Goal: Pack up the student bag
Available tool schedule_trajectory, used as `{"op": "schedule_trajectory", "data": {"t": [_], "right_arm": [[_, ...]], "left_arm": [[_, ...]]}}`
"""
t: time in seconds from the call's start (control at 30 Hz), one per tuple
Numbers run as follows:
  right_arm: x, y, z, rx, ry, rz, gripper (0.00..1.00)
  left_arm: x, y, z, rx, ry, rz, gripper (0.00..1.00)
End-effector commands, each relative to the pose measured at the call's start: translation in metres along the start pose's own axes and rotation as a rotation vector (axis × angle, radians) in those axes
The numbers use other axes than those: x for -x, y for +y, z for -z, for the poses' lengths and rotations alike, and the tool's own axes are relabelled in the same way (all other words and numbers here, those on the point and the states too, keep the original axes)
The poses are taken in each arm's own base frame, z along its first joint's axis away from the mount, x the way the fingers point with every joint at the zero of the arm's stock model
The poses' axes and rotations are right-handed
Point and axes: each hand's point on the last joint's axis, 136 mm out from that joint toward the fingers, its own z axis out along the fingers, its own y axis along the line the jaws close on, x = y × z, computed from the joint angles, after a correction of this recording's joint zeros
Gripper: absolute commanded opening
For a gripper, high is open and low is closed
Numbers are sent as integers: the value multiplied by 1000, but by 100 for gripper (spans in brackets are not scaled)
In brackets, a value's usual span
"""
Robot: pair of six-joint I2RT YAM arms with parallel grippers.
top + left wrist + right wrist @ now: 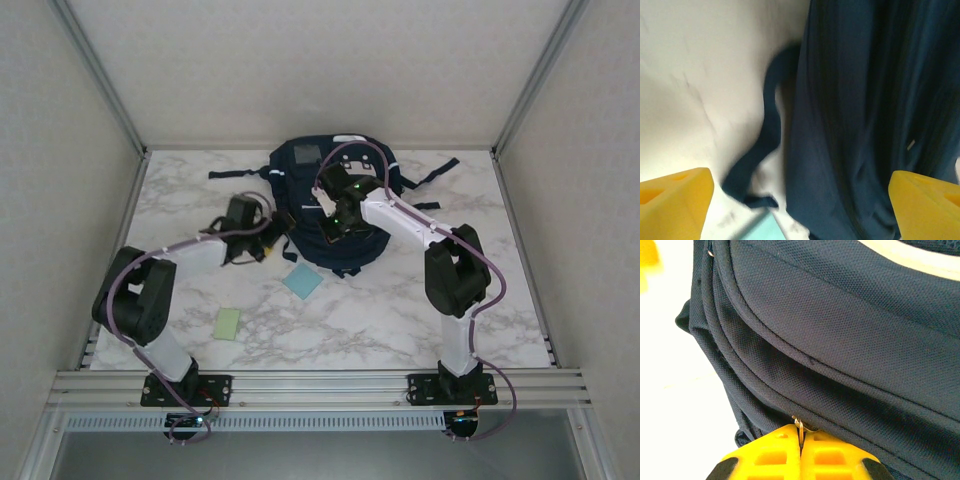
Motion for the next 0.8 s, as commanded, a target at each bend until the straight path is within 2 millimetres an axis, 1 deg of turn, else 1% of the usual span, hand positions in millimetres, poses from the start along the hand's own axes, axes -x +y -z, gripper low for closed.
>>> {"op": "schedule_trajectory", "data": {"t": [0.0, 0.07, 0.2, 0.3, 0.37, 0.43, 0.47, 0.5, 0.6, 0.63, 0.67, 0.77], "right_arm": [[14, 14, 0, 78, -53, -65, 0], [13, 18, 3, 108, -51, -111, 0], [9, 23, 5, 149, -67, -167, 0], [6, 29, 3, 199, -62, -206, 0], [4, 29, -1, 208, -51, -231, 0], [1, 28, -3, 216, -39, -251, 0], [0, 26, -4, 222, -35, -259, 0], [-2, 25, -4, 223, -29, -264, 0], [-12, 16, -1, 194, -3, -261, 0], [-17, 12, 0, 178, 10, -255, 0], [-22, 8, 1, 166, 25, -249, 0], [-42, -15, 2, 89, 91, -199, 0]], "left_arm": [[-16, -23, -10, -115, -52, 123, 86], [-22, -28, -15, -134, -79, 131, 84], [-25, -41, -19, -163, -133, 99, 82], [-24, -39, -28, -145, -162, 83, 80], [-23, -36, -37, -153, -171, 88, 77], [-22, -34, -45, -158, -176, 94, 72], [-22, -35, -48, -167, -176, 92, 67], [-22, -34, -52, -169, -174, 90, 58], [-18, -32, -57, -145, -179, 60, 22], [-16, -31, -56, -136, -180, 50, 5], [-15, -31, -55, -128, -181, 39, 0], [-8, -30, -45, -114, -178, 8, 0]]}}
